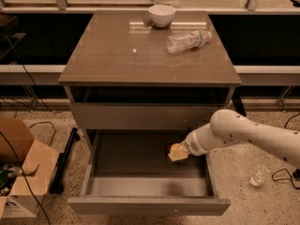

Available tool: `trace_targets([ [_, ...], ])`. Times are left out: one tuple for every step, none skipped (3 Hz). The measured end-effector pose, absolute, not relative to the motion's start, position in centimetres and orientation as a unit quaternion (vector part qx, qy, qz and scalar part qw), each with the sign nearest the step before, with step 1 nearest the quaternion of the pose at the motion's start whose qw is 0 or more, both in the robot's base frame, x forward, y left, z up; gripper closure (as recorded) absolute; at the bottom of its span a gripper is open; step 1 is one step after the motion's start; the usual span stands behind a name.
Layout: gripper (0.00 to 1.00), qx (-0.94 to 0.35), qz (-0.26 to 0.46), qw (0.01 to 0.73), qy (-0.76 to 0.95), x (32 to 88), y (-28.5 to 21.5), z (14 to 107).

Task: Place orange into middle drawer

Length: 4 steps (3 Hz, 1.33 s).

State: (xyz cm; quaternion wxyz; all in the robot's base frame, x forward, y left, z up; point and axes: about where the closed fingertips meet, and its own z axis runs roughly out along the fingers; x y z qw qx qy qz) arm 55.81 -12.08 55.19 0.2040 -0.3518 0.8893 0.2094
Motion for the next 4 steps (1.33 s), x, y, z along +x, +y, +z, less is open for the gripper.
trace_targets([
  [1.00,-0.329,0.205,0.165,0.907,54.2,-12.5,49.7],
  [0.74,-0.288,0.210,0.144,0.923,52.8,-13.2,43.6],
  [0.50,-0.270,0.202,0.140,0.931,52.4,-13.9,40.4],
  [0.28,-0.259,0.198,0.152,0.933,52.7,-14.4,39.4],
])
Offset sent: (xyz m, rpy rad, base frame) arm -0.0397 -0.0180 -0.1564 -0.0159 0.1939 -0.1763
